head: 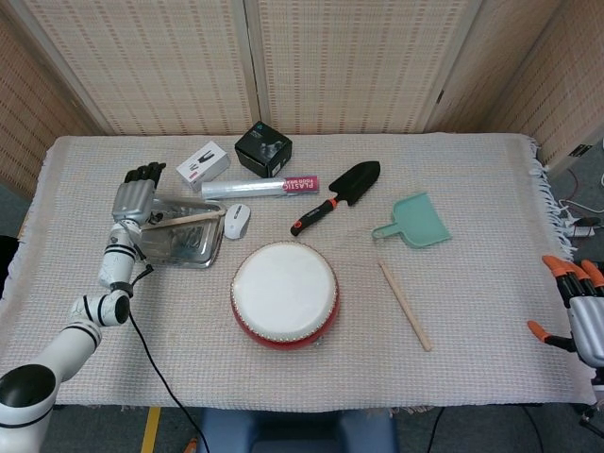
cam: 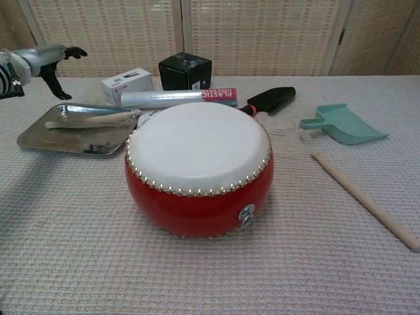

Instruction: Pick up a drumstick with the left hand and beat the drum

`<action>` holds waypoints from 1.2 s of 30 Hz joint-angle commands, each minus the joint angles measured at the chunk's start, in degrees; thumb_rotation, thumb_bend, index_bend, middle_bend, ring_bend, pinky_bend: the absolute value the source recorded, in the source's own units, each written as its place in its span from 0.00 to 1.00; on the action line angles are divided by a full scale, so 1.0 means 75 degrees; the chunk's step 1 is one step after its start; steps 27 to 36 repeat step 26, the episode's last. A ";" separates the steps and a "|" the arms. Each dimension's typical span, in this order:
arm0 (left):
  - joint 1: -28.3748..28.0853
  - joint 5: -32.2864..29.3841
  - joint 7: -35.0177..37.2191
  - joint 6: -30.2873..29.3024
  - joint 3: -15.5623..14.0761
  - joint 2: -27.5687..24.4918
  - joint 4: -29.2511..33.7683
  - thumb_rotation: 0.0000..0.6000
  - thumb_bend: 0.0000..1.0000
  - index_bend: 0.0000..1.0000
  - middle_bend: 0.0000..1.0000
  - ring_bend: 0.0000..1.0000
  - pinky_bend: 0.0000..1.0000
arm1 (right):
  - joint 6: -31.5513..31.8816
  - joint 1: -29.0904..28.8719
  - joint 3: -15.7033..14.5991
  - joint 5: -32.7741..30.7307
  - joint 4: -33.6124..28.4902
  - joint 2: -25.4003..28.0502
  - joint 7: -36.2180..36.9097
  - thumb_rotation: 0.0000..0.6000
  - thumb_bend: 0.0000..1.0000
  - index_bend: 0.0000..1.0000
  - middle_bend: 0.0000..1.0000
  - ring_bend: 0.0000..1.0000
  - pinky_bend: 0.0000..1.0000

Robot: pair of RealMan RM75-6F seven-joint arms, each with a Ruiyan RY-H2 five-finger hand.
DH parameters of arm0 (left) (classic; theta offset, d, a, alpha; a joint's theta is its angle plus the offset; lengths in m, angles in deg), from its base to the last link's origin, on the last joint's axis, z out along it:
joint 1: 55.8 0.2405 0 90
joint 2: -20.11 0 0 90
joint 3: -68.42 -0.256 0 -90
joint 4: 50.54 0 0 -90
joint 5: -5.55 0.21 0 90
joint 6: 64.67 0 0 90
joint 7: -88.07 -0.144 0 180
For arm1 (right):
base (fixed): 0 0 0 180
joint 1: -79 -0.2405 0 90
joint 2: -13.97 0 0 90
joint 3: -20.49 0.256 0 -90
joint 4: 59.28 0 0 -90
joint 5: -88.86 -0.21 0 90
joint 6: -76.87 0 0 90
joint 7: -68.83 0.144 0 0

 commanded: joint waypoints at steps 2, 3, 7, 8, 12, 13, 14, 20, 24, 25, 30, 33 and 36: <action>0.1159 0.0044 0.0063 -0.1665 0.0086 -0.1218 0.2387 1.00 0.30 0.13 0.08 0.00 0.09 | 0.0008 -0.0007 -0.0010 0.0070 0.0017 0.0081 0.0152 1.00 0.18 0.00 0.09 0.00 0.00; 0.1390 0.0020 -0.0073 -0.1911 0.0045 -0.1457 0.2877 1.00 0.31 0.15 0.08 0.01 0.10 | 0.0017 -0.0012 -0.0009 0.0098 0.0033 0.0101 0.0208 1.00 0.18 0.00 0.09 0.00 0.00; 0.2424 -0.0058 -0.0819 -0.3014 -0.0285 -0.2455 0.4967 1.00 0.31 0.19 0.10 0.01 0.11 | -0.0006 -0.0033 -0.0051 0.0216 0.0143 0.0155 0.0450 1.00 0.18 0.00 0.09 0.00 0.00; 0.2628 -0.0070 -0.0948 -0.3224 -0.0372 -0.2626 0.5339 1.00 0.31 0.20 0.10 0.01 0.11 | -0.0015 -0.0047 -0.0055 0.0242 0.0169 0.0155 0.0490 1.00 0.18 0.00 0.09 0.00 0.00; 0.3492 0.0091 -0.1600 -0.4385 -0.0838 -0.3140 0.6620 1.00 0.31 0.22 0.11 0.01 0.11 | -0.0022 -0.0115 -0.0074 0.0392 0.0281 0.0089 0.0648 1.00 0.18 0.02 0.09 0.00 0.00; 0.3663 0.0162 -0.1775 -0.4625 -0.0968 -0.3217 0.6838 1.00 0.31 0.22 0.11 0.01 0.11 | -0.0011 -0.0125 -0.0078 0.0426 0.0291 0.0065 0.0655 1.00 0.18 0.02 0.09 0.00 0.00; 0.3830 0.0233 -0.1921 -0.4862 -0.1089 -0.3277 0.7052 1.00 0.31 0.22 0.11 0.01 0.11 | 0.0010 -0.0125 -0.0093 0.0466 0.0297 0.0034 0.0647 1.00 0.18 0.02 0.09 0.00 0.00; 0.4812 0.1075 -0.2100 -0.6155 -0.1869 -0.3464 0.8015 1.00 0.31 0.21 0.11 0.01 0.10 | 0.0291 -0.0051 -0.0155 0.0670 0.0421 -0.0255 0.0377 1.00 0.18 0.02 0.09 0.00 0.00; 0.5321 0.1419 -0.2381 -0.6700 -0.2286 -0.3516 0.8411 1.00 0.31 0.20 0.11 0.01 0.09 | 0.0479 0.0041 -0.0170 0.0676 0.0492 -0.0435 0.0003 1.00 0.18 0.01 0.08 0.00 0.00; 0.5398 0.1482 -0.2422 -0.6747 -0.2367 -0.3545 0.8505 1.00 0.31 0.20 0.11 0.01 0.09 | 0.0515 0.0071 -0.0179 0.0665 0.0503 -0.0474 -0.0066 1.00 0.18 0.01 0.08 0.00 0.00; 0.5468 0.1560 -0.2442 -0.6797 -0.2438 -0.3574 0.8584 1.00 0.31 0.20 0.11 0.01 0.09 | 0.0543 0.0100 -0.0192 0.0654 0.0504 -0.0508 -0.0091 1.00 0.18 0.01 0.08 0.00 0.00; 0.5468 0.1560 -0.2442 -0.6797 -0.2438 -0.3574 0.8584 1.00 0.31 0.20 0.11 0.01 0.09 | 0.0543 0.0100 -0.0192 0.0654 0.0504 -0.0508 -0.0091 1.00 0.18 0.01 0.08 0.00 0.00; 0.5468 0.1560 -0.2442 -0.6797 -0.2438 -0.3574 0.8584 1.00 0.31 0.20 0.11 0.01 0.09 | 0.0543 0.0100 -0.0192 0.0654 0.0504 -0.0508 -0.0091 1.00 0.18 0.01 0.08 0.00 0.00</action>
